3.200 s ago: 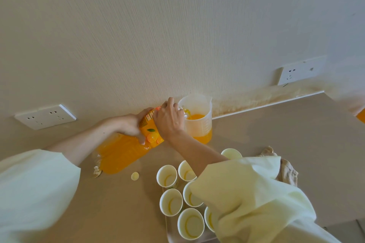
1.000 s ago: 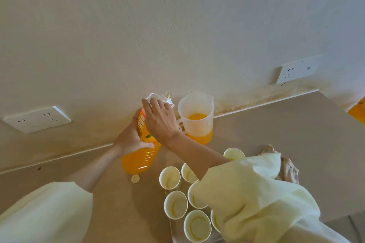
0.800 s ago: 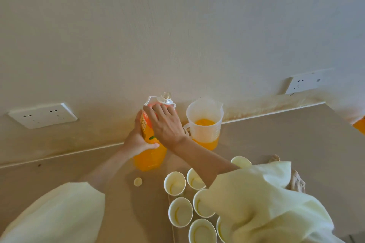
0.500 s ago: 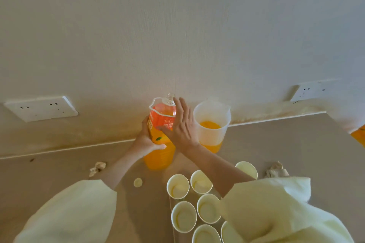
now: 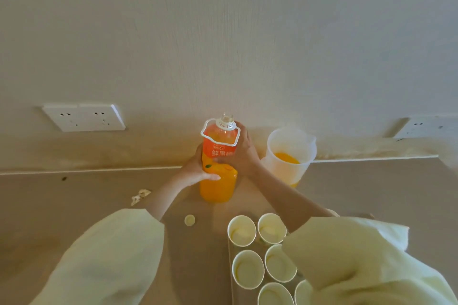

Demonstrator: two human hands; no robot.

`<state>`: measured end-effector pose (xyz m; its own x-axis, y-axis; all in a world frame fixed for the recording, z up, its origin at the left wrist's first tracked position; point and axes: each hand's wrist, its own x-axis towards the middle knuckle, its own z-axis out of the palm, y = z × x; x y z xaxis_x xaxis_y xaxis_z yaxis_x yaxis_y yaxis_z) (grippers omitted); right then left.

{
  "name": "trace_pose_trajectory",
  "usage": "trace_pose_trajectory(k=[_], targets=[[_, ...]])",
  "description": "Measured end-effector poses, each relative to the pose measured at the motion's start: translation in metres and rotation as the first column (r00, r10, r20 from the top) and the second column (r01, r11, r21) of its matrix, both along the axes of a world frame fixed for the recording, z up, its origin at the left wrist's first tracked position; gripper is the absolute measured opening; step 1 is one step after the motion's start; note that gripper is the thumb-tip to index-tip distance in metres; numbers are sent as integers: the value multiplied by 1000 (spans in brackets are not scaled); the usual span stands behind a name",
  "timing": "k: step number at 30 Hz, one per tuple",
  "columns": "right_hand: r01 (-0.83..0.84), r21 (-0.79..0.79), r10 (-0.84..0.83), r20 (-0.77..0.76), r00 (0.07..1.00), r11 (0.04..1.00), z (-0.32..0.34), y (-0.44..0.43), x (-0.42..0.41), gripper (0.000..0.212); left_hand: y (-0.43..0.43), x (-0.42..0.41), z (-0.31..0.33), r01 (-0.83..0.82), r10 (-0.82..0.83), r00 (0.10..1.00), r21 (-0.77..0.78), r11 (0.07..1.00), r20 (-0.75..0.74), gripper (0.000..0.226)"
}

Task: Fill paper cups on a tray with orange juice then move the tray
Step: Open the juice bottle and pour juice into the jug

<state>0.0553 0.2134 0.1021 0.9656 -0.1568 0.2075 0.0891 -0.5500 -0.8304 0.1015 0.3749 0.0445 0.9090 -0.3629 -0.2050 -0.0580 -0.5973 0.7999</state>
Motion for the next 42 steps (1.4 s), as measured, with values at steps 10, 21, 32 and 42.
trace_pose_trajectory(k=[10, 21, 32, 42], targets=[[-24, -108, 20, -42, 999, 994, -9, 22, 0, 110, 38, -61, -65, -78, 105, 994, 414, 907, -43, 100], [-28, -79, 25, -34, 999, 996, -11, 21, 0, 109, 42, -90, -96, -175, 99, 979, 480, 860, 179, 23], [-49, -74, 44, -56, 997, 996, -12, 22, 2, 109, 25, -27, 78, -492, 683, 634, -491, 719, 364, 26], [-15, -111, 6, -75, 997, 994, -11, 26, 1, 111, -30, -19, 117, -279, 435, 760, -362, 889, 483, 23]])
